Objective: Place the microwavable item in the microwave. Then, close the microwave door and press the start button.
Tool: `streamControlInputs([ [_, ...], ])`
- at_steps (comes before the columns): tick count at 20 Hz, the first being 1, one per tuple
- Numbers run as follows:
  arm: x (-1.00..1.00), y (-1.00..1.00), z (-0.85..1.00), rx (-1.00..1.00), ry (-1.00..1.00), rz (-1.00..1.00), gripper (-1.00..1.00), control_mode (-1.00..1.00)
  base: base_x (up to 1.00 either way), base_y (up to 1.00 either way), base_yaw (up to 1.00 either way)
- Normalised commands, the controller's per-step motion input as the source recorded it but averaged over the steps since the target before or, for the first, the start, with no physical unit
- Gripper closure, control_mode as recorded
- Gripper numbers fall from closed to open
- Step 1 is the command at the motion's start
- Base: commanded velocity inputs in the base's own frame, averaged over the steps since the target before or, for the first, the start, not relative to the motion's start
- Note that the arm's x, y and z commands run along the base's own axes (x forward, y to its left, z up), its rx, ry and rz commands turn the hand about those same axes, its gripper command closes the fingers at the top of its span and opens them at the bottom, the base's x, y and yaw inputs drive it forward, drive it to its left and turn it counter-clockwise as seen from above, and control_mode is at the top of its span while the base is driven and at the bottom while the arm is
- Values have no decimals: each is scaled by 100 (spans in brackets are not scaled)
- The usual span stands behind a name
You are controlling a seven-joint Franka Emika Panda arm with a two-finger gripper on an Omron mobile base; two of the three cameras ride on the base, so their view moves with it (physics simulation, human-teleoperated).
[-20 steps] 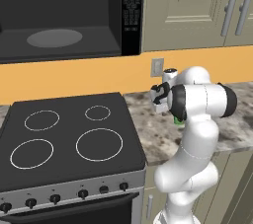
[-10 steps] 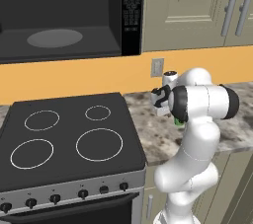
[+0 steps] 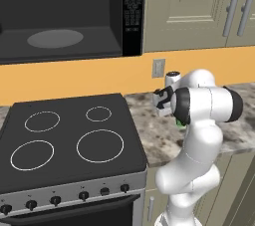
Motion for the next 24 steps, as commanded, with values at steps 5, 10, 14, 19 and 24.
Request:
streamControlInputs([
  [5,-9,9,9,0,-12,0,100,-100,0,0,0],
  [10,-13,26,30,0,-19,1,100,-100,0,0,0],
  [14,0,44,42,0,-13,6,100,-100,0,0,0],
  [19,0,41,49,0,-18,5,100,-100,0,0,0],
  [24,-1,41,70,0,-20,6,100,-100,0,0,0],
])
